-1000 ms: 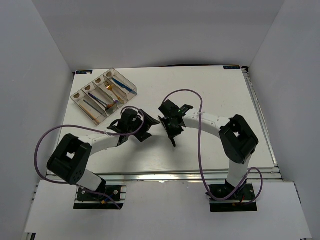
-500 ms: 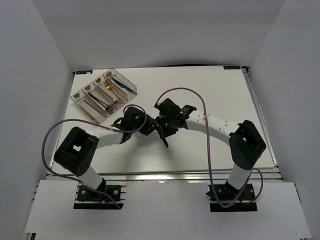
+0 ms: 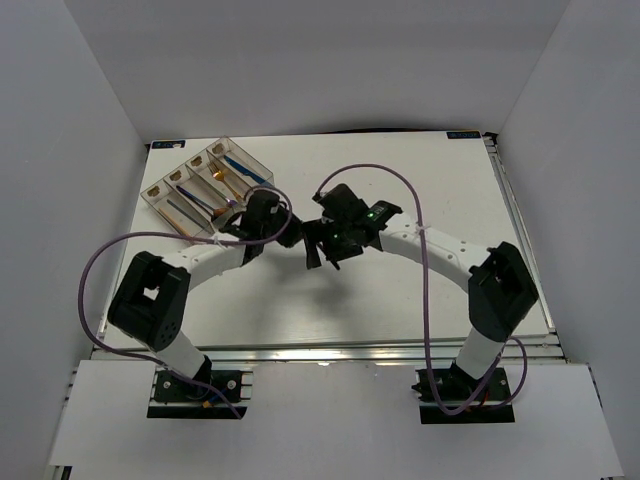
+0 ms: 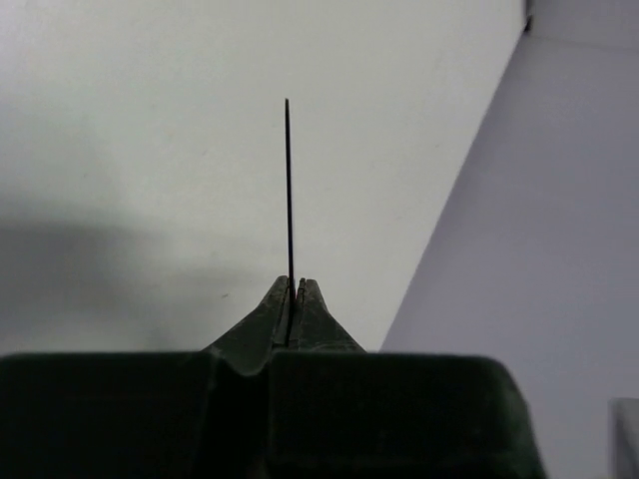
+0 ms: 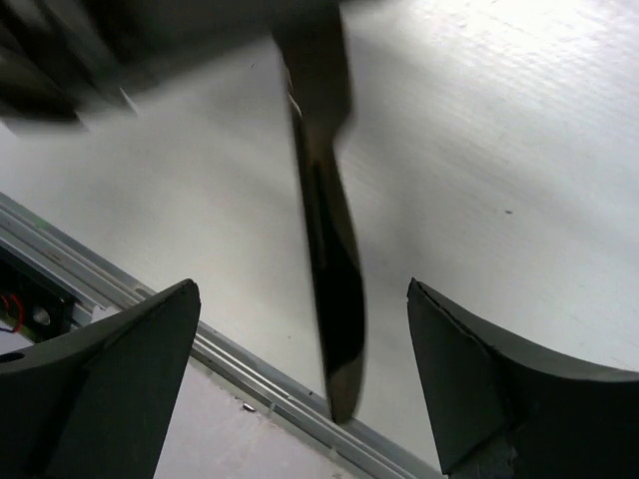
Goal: Sort the eating utensils into containers
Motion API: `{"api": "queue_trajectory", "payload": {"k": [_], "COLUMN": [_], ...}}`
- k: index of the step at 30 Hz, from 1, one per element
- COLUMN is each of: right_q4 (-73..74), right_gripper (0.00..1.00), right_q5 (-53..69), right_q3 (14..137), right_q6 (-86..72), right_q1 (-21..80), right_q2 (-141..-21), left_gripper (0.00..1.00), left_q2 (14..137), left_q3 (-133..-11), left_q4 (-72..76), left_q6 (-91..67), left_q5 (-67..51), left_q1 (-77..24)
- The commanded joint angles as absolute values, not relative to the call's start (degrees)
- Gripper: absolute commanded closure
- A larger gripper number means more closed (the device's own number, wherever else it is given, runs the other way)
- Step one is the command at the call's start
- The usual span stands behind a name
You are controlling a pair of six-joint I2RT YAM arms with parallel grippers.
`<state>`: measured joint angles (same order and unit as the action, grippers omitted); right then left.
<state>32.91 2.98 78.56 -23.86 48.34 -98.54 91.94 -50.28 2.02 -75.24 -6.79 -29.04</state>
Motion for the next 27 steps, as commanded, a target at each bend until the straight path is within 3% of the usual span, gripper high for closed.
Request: {"api": "queue_trajectory", "payload": {"k": [1, 6, 9, 17, 21, 27], "right_q4": [35.15, 40.86, 44.20, 46.23, 49.65, 53.44], "right_gripper": [0.11, 0.11, 0.11, 0.11, 0.11, 0.11], "right_q5": [1.85, -3.42, -4.66, 5.97, 4.93, 3.51], "right_q3": [79.63, 78.93, 78.58, 73.13, 71.81, 70.40], "right_q6": [-25.40, -23.65, -23.73, -29.18, -29.27, -29.00], "right_q1": [44.93, 42.28, 42.10, 42.19, 42.45, 42.45], "right_q2": [-92.47, -84.30, -81.31, -71.91, -69.09, -66.36], "left_gripper": [1.00, 1.00, 1.00, 1.00, 1.00, 1.00], "left_q2": [91.75, 97.72, 105.62, 124.70, 131.38, 134.38], "left_q3": [-58.25, -71.34, -85.22, -114.66, -121.11, -120.76], "left_q4": [-2.28, -13.06, -22.22, -27.60, -28.92, -24.53], "left_q6": [-73.22, -64.71, -58.20, -54.14, -54.23, -55.55], "left_q5": [-7.03, -8.01, -7.30, -8.79, -7.56, -8.95], "left_q1": [-23.15, -13.81, -8.80, -1.32, -0.18, 2.64]}}
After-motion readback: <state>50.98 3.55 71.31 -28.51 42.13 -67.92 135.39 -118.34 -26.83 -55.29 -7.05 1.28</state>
